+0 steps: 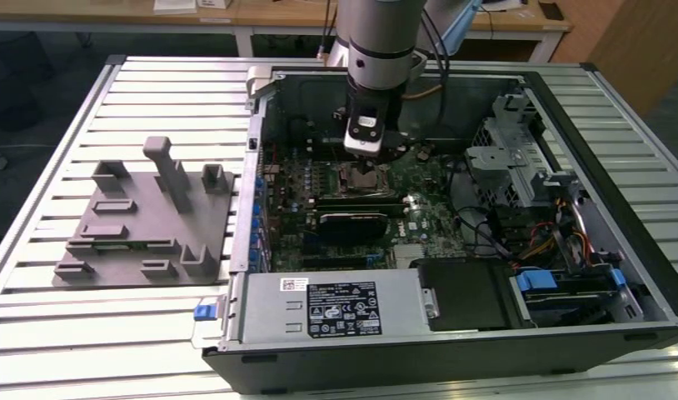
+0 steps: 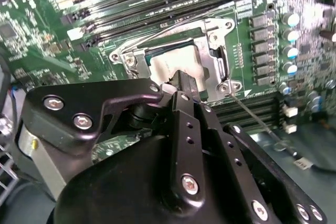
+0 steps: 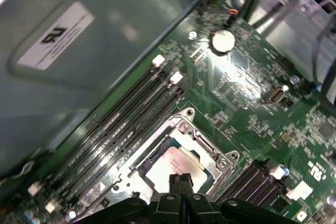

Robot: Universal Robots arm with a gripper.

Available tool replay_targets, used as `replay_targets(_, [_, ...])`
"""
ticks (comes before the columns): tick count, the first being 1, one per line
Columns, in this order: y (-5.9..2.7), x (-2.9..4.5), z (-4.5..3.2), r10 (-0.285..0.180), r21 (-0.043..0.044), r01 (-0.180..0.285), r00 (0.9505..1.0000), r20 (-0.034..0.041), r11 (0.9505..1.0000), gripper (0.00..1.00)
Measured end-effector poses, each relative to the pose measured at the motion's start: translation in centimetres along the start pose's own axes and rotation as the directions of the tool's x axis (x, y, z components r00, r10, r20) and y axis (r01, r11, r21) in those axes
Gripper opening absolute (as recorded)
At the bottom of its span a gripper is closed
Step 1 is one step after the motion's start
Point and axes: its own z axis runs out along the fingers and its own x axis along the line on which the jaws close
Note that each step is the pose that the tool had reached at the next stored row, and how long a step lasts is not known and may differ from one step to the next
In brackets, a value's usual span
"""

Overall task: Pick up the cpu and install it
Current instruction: 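Close the cpu cover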

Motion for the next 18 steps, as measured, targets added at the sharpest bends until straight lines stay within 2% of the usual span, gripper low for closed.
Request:
replay_targets(5, [0.00, 0.00, 0.02, -0.090, 0.0020, 0.090, 0.9960, -0.0014, 0.9960, 0.11])
replay_targets(9, [0.00, 0.00, 0.03, -0.163, 0.0024, 0.163, 0.9867, -0.0037, 0.9867, 0.11])
replay_targets(13, [0.00, 0.00, 0.05, -0.233, 0.0025, 0.233, 0.9725, -0.0059, 0.9725, 0.11])
replay_targets(18, [0.00, 0.00, 0.08, -0.321, 0.0024, 0.321, 0.9471, -0.0088, 0.9471, 0.11])
